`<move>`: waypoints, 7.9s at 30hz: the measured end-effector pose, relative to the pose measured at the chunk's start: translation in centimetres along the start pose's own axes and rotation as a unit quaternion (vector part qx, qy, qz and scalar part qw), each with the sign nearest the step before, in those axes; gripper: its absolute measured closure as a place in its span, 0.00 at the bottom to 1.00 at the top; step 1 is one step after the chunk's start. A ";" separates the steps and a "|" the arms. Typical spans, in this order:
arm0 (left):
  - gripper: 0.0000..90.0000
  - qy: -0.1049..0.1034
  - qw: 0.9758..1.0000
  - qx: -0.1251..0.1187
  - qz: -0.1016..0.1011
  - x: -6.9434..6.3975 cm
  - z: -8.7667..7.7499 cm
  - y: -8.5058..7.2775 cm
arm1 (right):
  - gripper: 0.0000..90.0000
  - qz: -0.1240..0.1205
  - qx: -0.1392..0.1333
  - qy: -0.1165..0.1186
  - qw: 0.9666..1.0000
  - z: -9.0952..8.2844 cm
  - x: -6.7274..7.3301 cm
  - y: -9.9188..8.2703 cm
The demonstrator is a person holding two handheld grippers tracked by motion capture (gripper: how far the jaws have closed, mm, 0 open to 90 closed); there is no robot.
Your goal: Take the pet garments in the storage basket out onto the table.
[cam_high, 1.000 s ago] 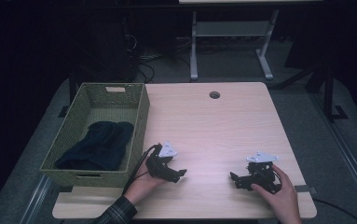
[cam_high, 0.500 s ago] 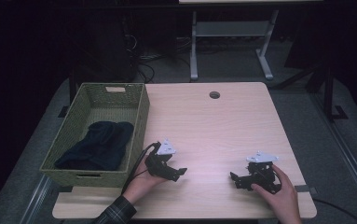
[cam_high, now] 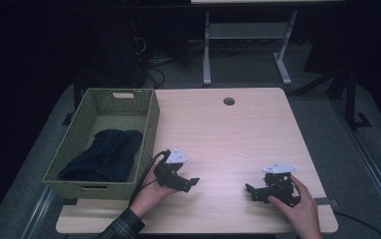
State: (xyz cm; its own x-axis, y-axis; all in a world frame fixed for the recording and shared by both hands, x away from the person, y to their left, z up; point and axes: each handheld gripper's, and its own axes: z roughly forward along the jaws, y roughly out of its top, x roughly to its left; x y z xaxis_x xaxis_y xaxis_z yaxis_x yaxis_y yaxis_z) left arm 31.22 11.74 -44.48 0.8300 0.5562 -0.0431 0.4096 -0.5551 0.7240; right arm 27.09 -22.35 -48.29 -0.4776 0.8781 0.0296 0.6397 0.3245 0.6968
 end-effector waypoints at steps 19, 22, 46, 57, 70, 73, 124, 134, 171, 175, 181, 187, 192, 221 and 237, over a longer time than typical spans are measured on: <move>0.15 0.003 1.000 -0.006 0.003 0.0 -0.8 0.9 | 0.00 0.000 0.000 0.000 1.000 0.0 0.0 0.0; 0.16 0.003 1.000 -0.007 0.002 -0.1 -1.0 1.1 | 0.00 0.000 0.000 0.000 1.000 0.0 0.0 0.0; 0.15 0.004 1.000 -0.014 0.004 0.1 -2.4 2.6 | 0.00 0.000 0.000 0.000 1.000 0.0 0.0 0.0; 0.16 -0.002 1.000 -0.018 0.006 0.2 -3.0 3.3 | 0.01 0.000 0.000 0.000 1.000 0.0 0.0 0.0; 0.16 -0.015 0.999 -0.027 0.016 0.5 -4.2 4.5 | 0.01 0.000 0.000 0.000 1.000 0.0 0.0 0.0; 0.16 -0.015 0.999 -0.031 0.017 0.7 -4.7 4.9 | 0.00 0.000 0.000 0.000 1.000 0.0 0.0 0.0; 0.26 0.054 0.996 -0.061 -0.046 8.4 -13.7 2.8 | 0.00 -0.002 -0.001 0.000 1.000 0.0 0.0 0.0; 0.28 0.072 0.994 -0.061 -0.063 9.8 -15.4 1.6 | 0.00 -0.002 -0.001 0.000 1.000 0.0 0.0 0.0; 0.34 0.158 0.978 -0.007 -0.134 15.6 -20.4 -4.8 | 0.00 -0.002 -0.001 0.000 1.000 0.0 0.0 0.0; 0.34 0.169 0.975 0.014 -0.144 16.3 -20.6 -5.7 | 0.00 -0.002 -0.001 0.000 1.000 0.0 0.0 0.0; 0.36 0.175 0.971 0.052 -0.157 17.0 -20.5 -6.7 | 0.00 -0.001 -0.001 0.000 1.000 0.0 0.0 0.0; 0.37 0.173 0.966 0.082 -0.172 17.4 -20.1 -7.2 | 0.00 -0.002 -0.001 0.000 1.000 0.0 0.0 0.0; 0.41 0.171 0.966 0.099 -0.168 17.4 -19.8 -7.1 | 0.00 -0.002 -0.001 0.000 1.000 0.0 0.0 0.0; 0.88 0.156 0.968 0.024 -0.196 17.3 -21.4 -5.9 | 0.01 -0.002 -0.001 0.000 1.000 0.0 0.0 0.0; 0.90 0.112 0.975 -0.101 -0.166 15.7 -24.6 -1.3 | 0.00 -0.002 -0.001 0.000 1.000 0.0 0.0 0.0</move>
State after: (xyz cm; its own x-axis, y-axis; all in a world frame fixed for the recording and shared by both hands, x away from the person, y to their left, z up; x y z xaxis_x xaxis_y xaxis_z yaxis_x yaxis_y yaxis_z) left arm 34.38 36.37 -29.19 0.5514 0.8182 -0.1625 0.5397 -0.2013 0.8174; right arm 27.12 -22.37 -48.30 -0.4797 0.8770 0.0276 0.6367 0.3262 0.6987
